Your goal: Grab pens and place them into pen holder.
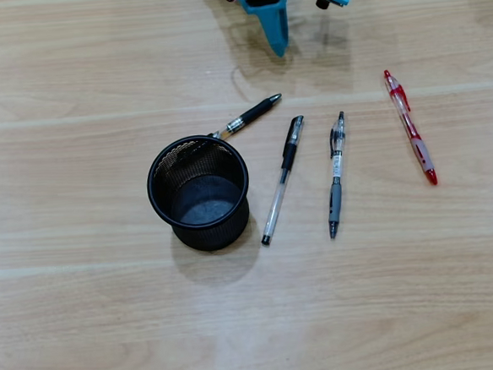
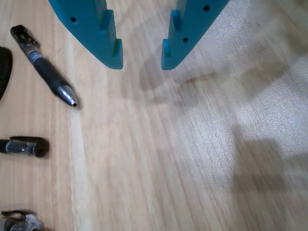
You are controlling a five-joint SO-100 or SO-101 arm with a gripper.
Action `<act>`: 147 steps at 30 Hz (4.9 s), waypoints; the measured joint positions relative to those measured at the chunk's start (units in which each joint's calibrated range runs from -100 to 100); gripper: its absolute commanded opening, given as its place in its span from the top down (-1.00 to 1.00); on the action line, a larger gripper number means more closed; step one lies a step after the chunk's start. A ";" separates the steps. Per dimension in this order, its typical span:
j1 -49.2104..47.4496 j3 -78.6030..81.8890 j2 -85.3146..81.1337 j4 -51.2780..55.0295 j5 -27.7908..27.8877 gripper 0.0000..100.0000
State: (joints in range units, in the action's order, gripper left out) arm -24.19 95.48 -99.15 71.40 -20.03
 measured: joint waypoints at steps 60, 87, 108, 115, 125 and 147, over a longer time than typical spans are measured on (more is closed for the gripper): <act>8.27 0.00 0.00 0.09 -0.05 0.79; 18.83 -33.73 22.60 -0.17 11.74 0.79; 19.08 -66.05 101.82 -5.08 26.29 0.52; 18.40 -69.68 106.05 -5.43 29.06 0.58; 22.29 -70.65 108.93 -5.25 29.42 0.95; 24.31 -76.67 65.93 -4.65 6.05 0.97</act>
State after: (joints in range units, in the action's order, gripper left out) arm 0.13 18.81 -33.22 66.75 -13.98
